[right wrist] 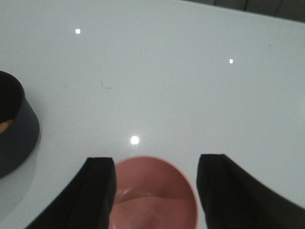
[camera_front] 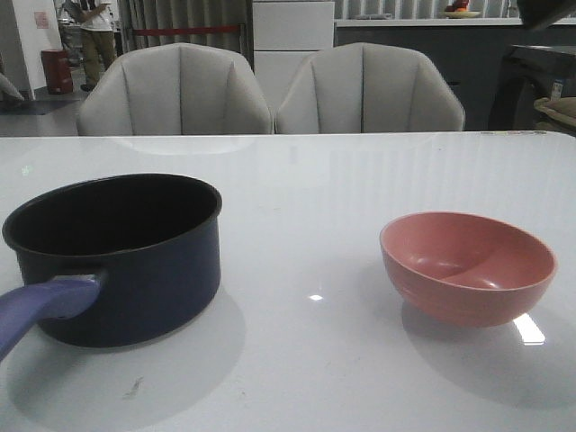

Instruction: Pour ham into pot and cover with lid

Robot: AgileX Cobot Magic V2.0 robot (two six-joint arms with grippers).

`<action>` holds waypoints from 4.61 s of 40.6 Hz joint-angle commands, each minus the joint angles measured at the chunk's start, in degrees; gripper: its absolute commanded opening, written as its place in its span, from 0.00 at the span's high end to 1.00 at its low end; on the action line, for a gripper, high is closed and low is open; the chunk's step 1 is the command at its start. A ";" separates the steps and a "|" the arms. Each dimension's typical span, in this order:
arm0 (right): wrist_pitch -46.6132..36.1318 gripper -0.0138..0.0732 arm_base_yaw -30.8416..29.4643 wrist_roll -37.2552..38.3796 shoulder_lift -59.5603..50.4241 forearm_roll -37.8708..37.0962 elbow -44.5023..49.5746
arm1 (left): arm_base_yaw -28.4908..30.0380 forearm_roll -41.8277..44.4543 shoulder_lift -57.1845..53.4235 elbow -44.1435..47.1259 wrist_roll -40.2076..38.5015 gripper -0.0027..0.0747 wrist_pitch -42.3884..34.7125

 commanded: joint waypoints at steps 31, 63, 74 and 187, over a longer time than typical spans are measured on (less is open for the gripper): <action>-5.12 0.43 3.33 -0.43 -41.94 0.11 24.92 | -0.42 -0.01 1.16 -2.03 -0.09 0.52 -3.84; -5.66 0.65 3.33 -0.43 -41.94 0.11 25.14 | 9.67 16.98 37.85 -28.57 -18.85 0.12 20.58; -5.67 0.65 3.78 -0.43 -41.94 0.11 25.14 | 12.25 12.13 59.87 -40.44 -18.85 0.13 33.53; -5.61 0.65 3.77 -0.43 -41.94 0.11 25.14 | 22.23 -3.03 96.60 -65.42 -4.60 0.69 48.87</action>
